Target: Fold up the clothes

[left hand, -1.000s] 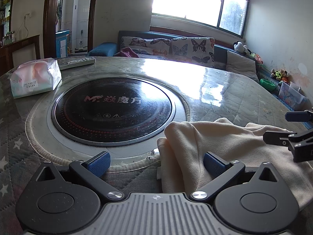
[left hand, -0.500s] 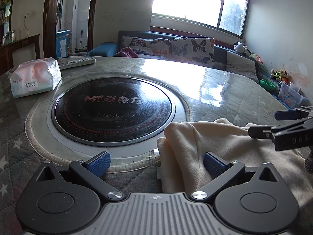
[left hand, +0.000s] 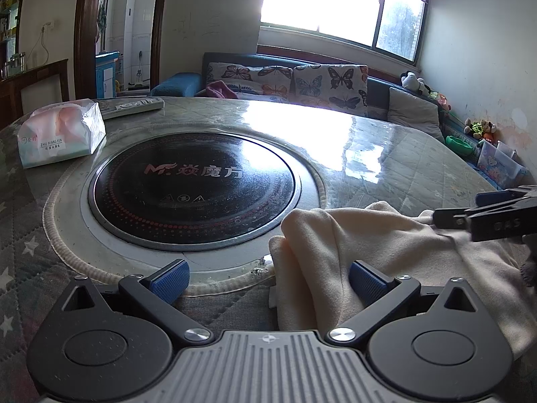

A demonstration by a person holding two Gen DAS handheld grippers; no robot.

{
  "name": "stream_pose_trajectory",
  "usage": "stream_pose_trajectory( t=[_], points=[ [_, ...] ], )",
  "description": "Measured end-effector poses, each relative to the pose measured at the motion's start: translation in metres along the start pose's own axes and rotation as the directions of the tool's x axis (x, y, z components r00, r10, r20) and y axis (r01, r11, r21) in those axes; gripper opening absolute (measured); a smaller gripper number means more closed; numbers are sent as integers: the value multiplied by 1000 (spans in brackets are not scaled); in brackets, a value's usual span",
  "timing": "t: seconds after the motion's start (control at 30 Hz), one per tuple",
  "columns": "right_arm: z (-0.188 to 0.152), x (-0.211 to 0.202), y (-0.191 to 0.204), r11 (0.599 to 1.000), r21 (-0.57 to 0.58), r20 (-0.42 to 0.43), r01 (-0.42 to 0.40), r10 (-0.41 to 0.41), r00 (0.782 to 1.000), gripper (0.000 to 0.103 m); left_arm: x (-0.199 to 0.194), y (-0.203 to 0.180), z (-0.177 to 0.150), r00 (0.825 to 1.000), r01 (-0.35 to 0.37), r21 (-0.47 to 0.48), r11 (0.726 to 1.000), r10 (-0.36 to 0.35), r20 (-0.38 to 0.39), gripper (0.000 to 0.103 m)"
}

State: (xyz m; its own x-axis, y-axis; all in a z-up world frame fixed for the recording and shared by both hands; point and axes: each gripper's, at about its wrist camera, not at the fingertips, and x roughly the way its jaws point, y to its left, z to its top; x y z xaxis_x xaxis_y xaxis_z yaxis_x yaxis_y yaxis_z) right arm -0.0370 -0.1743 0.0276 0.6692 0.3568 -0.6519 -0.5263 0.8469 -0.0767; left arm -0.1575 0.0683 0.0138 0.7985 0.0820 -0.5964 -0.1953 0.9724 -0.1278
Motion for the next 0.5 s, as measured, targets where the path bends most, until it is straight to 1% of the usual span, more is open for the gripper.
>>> stream_pose_trajectory(
  t=[0.07, 0.17, 0.27, 0.37, 0.43, 0.5],
  points=[
    [-3, -16, -2, 1000, -26, 25, -11, 12, 1000, 103, 0, 0, 0, 1000, 0, 0, 1000, 0, 0, 103],
    [-13, -38, 2, 996, -78, 38, -34, 37, 999, 103, 0, 0, 0, 1000, -1, 1, 1000, 1, 0, 103],
    [-27, -57, 14, 988, -146, 61, -51, 61, 996, 103, 0, 0, 0, 1000, -1, 1, 1000, 1, -1, 103],
    [-46, -73, 32, 976, -212, 104, -43, 66, 992, 103, 1, 1, 0, 1000, -2, 2, 1000, 2, -1, 103],
    [-55, -77, 39, 974, -224, 117, -27, 54, 992, 103, 1, 1, 0, 1000, -2, 2, 1000, 2, -1, 103],
    [-65, -74, 42, 977, -214, 110, -13, 37, 993, 103, 1, 1, 0, 1000, -2, 2, 1000, 2, -1, 103]
  ],
)
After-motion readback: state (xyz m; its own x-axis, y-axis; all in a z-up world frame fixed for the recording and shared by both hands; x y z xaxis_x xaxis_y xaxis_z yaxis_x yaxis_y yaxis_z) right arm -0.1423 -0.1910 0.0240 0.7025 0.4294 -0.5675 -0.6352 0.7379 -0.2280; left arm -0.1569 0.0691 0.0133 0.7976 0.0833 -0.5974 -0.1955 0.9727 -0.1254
